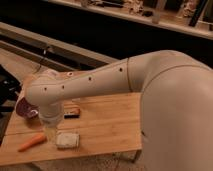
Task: Place the white sponge in the ceramic cup
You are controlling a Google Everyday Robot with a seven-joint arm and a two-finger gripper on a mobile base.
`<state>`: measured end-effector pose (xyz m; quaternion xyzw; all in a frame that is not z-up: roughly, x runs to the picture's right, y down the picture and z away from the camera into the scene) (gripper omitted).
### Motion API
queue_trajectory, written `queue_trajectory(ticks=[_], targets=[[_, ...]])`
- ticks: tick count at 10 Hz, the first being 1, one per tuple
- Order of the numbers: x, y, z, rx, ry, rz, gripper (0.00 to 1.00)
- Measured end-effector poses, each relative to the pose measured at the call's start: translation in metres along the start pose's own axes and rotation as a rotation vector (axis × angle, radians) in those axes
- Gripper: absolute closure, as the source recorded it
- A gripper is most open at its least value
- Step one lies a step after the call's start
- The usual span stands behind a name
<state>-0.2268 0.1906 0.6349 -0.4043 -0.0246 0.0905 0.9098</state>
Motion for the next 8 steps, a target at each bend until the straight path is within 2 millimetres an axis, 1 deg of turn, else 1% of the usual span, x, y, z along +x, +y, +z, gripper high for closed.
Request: queue_trajectory(ticks=[1, 5, 8], targets=[[-0.004, 0.004, 0.002, -0.009, -0.007, -0.058, 0.35], [-0.015, 0.016, 0.008, -0.04, -0.059, -0.198, 0.35], [-0.011, 0.018, 0.018, -0.063, -0.073, -0.23, 0.35]])
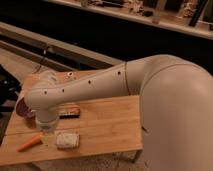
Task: Place the white sponge in the ceramic cup
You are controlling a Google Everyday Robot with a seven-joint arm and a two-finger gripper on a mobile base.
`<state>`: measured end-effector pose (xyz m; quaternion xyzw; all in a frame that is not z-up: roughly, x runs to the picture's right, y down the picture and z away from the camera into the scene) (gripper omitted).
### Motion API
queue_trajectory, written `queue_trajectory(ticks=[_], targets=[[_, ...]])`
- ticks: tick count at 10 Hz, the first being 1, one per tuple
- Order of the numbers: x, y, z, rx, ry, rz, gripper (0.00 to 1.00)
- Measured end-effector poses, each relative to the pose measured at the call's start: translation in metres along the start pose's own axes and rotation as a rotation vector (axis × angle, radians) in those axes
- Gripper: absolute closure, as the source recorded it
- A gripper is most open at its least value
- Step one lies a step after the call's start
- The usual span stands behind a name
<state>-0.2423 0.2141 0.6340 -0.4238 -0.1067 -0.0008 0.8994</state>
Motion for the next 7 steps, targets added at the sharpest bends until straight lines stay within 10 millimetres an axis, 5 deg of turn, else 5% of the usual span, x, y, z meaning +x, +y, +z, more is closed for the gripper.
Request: queue_trajectory(ticks=[7], targets=[[0.003, -0.014, 0.035, -0.002, 0.06, 0.006, 0.35]])
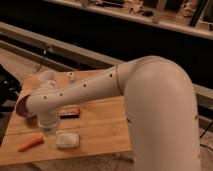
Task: Place the white sponge in the ceramic cup
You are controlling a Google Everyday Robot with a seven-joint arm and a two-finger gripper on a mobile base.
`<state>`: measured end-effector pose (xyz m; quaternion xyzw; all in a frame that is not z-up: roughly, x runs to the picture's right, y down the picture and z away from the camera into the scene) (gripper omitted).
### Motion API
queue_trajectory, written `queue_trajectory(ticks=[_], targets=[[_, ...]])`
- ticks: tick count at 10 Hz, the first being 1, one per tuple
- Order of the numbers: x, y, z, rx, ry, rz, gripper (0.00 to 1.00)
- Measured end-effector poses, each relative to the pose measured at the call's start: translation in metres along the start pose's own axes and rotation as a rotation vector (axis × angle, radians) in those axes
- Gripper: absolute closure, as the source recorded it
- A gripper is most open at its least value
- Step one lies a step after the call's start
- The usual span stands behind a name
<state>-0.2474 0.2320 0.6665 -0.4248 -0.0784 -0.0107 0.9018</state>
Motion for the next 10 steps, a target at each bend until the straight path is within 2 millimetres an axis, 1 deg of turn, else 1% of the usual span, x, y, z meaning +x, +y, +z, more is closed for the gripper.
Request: queue_trajectory(ticks=[3, 7, 10], targets=[[0.004, 0.0, 0.009, -0.001, 0.023, 0.032, 0.35], [0.015, 0.0, 0.012, 0.021, 0.017, 0.103, 0.35], [0.02, -0.009, 0.01, 0.067, 0.001, 0.139, 0.35]])
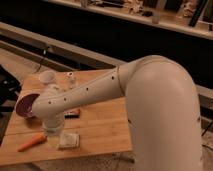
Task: Place the white sponge in the ceramic cup
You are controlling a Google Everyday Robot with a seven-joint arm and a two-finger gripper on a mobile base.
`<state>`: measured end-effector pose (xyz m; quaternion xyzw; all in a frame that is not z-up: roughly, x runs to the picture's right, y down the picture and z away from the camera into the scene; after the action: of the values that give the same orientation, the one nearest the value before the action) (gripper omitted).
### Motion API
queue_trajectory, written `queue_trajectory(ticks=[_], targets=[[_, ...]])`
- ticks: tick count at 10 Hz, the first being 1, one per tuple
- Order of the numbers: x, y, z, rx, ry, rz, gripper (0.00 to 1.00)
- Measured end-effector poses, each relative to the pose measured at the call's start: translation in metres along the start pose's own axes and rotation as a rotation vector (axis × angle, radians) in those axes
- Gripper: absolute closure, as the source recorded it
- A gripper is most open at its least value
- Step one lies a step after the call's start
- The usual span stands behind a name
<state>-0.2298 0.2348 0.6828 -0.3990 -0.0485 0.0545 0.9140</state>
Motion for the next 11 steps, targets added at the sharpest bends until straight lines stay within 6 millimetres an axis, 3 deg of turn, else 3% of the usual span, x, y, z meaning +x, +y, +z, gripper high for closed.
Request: queue_trajectory(ticks=[6, 11], targets=[[-0.011, 0.014, 0.011, -0.006, -0.023, -0.049, 0.35], [-0.006, 0.014, 0.015, 0.003, -0.015, -0.063, 0.35]])
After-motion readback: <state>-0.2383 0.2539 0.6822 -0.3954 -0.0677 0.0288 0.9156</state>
